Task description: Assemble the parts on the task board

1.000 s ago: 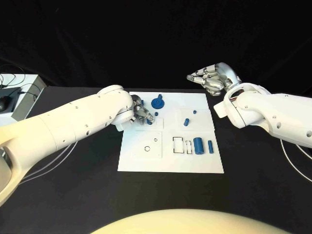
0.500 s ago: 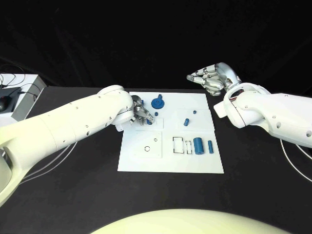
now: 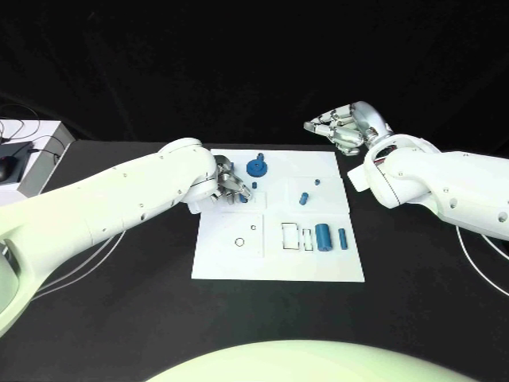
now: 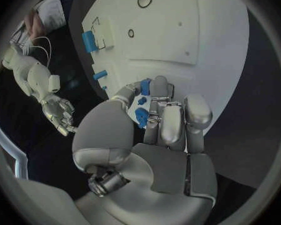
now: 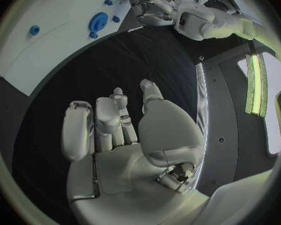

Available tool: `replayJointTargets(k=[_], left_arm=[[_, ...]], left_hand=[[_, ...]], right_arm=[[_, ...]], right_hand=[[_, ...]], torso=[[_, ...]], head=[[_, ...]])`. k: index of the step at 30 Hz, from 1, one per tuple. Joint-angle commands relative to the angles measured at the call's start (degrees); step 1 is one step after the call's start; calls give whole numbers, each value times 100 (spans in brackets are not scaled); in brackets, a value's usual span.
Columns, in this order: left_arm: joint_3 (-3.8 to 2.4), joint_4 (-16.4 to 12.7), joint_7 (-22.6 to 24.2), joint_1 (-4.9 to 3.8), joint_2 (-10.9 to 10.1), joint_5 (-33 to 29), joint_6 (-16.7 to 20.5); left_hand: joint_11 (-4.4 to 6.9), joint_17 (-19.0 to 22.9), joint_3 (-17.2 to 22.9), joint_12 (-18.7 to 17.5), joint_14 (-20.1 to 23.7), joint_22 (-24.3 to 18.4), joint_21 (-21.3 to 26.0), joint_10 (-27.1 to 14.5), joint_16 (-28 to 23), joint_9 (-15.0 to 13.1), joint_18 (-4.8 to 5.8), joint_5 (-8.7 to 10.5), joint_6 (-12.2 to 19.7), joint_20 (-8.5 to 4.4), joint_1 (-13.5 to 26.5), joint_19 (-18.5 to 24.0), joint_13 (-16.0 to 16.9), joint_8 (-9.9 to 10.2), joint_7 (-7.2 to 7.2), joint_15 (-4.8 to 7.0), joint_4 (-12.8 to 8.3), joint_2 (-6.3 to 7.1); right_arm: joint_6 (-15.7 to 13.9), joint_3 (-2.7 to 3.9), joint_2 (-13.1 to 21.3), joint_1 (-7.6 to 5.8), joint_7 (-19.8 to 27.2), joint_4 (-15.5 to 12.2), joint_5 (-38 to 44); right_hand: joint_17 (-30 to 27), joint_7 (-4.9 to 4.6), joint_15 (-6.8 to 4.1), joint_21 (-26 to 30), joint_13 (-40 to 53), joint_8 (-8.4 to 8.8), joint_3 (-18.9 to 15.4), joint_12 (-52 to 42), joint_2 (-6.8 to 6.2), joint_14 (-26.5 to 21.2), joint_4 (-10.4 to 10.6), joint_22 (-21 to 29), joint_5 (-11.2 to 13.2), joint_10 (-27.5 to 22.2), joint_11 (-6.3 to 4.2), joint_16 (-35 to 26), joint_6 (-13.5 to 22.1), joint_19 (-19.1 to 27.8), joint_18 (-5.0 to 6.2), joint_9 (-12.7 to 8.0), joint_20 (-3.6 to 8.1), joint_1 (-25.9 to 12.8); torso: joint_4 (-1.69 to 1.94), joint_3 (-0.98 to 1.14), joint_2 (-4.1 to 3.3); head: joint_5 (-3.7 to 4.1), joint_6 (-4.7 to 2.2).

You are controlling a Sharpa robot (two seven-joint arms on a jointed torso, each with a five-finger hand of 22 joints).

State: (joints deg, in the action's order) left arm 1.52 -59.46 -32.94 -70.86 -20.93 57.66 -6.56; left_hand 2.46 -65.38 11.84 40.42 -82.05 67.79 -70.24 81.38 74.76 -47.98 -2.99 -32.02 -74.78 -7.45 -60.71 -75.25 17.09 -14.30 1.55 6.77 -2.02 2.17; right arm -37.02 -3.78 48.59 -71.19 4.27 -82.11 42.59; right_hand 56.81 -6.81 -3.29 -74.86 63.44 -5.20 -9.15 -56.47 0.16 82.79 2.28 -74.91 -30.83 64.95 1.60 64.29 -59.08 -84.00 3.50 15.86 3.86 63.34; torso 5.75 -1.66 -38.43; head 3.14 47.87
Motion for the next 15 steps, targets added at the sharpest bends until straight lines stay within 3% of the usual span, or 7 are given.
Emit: replayJointTargets(k=[1, 7, 15], left_arm=[[13, 12, -7, 25, 12, -49, -162], [13, 21, -7, 25, 15, -53, -154], [9, 16, 6, 26, 9, -43, -91]], left_hand=[[333, 10, -467, 22, -39, 7, 33, 498, 10, 83, 73, 20, -130, -6, -250, -27, 18, 66, 213, -9, 170, -118], [333, 25, -1138, 8, -33, 28, 42, 497, 4, 121, 76, 9, -136, -13, -453, -39, 39, 61, 218, -7, 483, -202], [340, 32, -1526, 1, -34, 40, 66, 494, 6, 127, 74, 19, -130, -14, -536, -36, 48, 42, 216, -1, 677, -231]], right_arm=[[70, 4, -3, 5, 53, -1, 48], [70, 4, -2, 6, 55, 0, 54], [70, 4, -2, 10, 58, 1, 87]], right_hand=[[6, -6, 23, 14, 7, 37, -9, 20, 32, -7, -35, -1110, -26, -9, -35, -17, -12, -485, 19, -4, 0, -5], [2, -9, 25, 34, -10, 40, -7, 44, 39, -9, -44, -1105, -28, -28, -34, -23, -11, -483, 24, -11, -1, -10], [2, -9, 25, 34, -10, 40, -7, 44, 39, -9, -44, -1105, -28, -28, -34, -23, -11, -483, 24, -11, -1, -10]], torso=[[-1, 1, 1], [-1, 0, 4], [-4, 3, 2]], head=[[1, 2], [-5, 4], [-3, -4]])
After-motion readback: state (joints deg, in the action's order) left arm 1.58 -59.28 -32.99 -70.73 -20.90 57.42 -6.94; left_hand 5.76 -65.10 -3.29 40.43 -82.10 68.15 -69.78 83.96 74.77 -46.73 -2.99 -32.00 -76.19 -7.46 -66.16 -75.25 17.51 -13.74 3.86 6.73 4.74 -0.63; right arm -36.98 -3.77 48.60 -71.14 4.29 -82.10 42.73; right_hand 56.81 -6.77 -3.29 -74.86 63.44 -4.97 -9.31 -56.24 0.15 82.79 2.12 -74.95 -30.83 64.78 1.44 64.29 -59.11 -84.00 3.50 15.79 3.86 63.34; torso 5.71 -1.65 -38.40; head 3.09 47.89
